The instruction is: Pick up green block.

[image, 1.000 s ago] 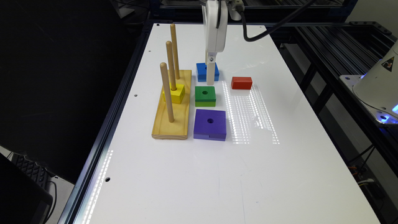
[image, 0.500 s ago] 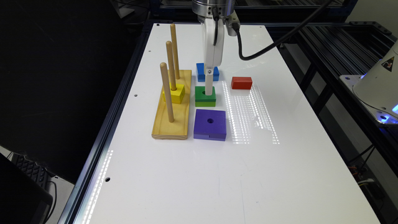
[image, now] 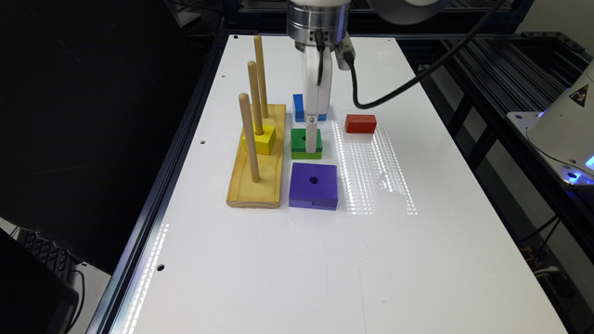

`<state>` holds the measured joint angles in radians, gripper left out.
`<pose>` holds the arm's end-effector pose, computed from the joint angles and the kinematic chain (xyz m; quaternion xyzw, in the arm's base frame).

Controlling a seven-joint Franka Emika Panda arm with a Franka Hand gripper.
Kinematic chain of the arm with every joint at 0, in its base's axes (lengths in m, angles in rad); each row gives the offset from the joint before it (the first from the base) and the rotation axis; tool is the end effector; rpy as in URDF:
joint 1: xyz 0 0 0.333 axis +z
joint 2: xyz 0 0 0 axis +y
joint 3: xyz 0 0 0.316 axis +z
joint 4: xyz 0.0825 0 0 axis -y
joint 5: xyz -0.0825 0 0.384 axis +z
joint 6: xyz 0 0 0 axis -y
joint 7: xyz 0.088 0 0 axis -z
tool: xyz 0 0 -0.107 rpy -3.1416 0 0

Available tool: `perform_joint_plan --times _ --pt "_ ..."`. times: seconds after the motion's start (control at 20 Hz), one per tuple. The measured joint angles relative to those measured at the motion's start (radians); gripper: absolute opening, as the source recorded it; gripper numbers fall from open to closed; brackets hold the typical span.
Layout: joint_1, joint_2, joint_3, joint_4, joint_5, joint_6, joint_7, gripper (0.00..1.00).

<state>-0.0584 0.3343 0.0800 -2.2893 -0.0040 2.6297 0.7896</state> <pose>0.5321 0.0126 0.2058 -0.9269 0.3751 0.0015 0.0125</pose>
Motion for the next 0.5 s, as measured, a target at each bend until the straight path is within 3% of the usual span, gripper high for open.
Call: perform_joint_plan --times 0.5 --pt "0.0 0.014 0.0 0.001 0.0 0.007 0.0 1.0"
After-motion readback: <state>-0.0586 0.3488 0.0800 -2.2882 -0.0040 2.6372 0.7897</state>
